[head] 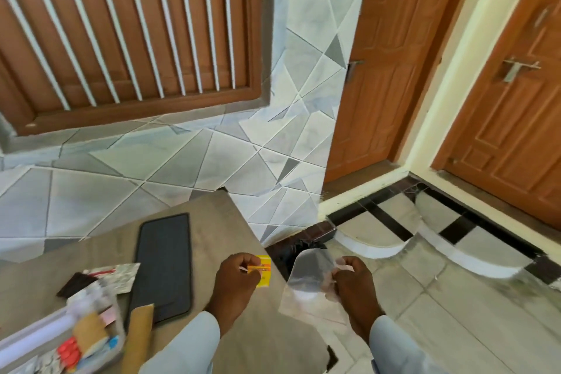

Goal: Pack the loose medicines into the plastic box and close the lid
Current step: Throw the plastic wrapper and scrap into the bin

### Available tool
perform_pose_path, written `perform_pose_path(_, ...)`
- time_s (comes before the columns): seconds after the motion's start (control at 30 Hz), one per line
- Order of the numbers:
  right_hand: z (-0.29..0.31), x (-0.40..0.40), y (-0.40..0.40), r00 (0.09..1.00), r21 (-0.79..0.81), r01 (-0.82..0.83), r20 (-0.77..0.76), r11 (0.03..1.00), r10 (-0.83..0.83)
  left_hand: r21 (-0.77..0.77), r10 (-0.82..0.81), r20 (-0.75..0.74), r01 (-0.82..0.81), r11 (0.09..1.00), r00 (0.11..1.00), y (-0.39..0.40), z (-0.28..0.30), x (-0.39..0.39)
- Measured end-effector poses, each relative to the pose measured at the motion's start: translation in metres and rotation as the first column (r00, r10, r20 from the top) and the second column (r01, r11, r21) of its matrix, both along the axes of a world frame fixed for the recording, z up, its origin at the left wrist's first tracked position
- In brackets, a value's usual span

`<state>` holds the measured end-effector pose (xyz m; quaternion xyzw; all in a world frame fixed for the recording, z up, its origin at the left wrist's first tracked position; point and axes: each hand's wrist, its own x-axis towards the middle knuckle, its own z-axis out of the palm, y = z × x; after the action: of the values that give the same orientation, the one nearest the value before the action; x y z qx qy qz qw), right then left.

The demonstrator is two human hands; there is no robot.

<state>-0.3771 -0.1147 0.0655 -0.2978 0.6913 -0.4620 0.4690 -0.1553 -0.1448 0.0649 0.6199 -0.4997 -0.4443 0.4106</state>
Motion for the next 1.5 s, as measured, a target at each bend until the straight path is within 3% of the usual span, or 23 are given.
perform_pose_path(0.37,-0.006,-0.205,-0.083,0.987,0.077,-0.155,-0.027,0.985,0.157,0.044,0.12,-0.023,-0.119,0.992,0.993,-0.065,-0.001,-0.194)
perform_pose_path(0.6,-0.037,-0.246,-0.172,0.943,0.128,-0.293,-0.127,0.947,0.309,0.039,0.169,0.026,-0.17,0.985,0.985,-0.118,-0.005,-0.232)
perform_pose_path(0.7,-0.037,-0.237,-0.204,0.887,0.176,-0.347,-0.258,0.921,0.383,0.096,0.183,-0.019,-0.181,0.979,0.983,-0.151,-0.015,-0.231)
perform_pose_path(0.87,-0.079,-0.232,-0.284,0.777,0.323,-0.465,-0.298,0.824,0.555,0.233,0.239,-0.094,-0.212,0.949,0.966,-0.219,-0.069,-0.227)
perform_pose_path(1.0,-0.121,-0.228,-0.351,0.815,0.4,-0.396,-0.261,0.827,0.517,0.368,0.21,-0.049,-0.178,0.913,0.976,-0.28,-0.143,-0.218)
perform_pose_path(1.23,-0.262,-0.232,-0.442,0.806,0.577,-0.359,-0.204,0.734,0.555,0.631,0.044,0.035,-0.056,0.774,0.998,-0.35,-0.223,-0.222)
perform_pose_path(1.37,-0.299,-0.219,-0.472,0.772,0.663,-0.34,-0.208,0.667,0.6,0.723,0.121,0.041,-0.114,0.681,0.992,-0.369,-0.288,-0.228)
perform_pose_path(1.5,-0.355,-0.205,-0.496,0.721,0.713,-0.371,-0.184,0.595,0.668,0.73,0.17,-0.053,-0.078,0.679,0.984,-0.388,-0.354,-0.235)
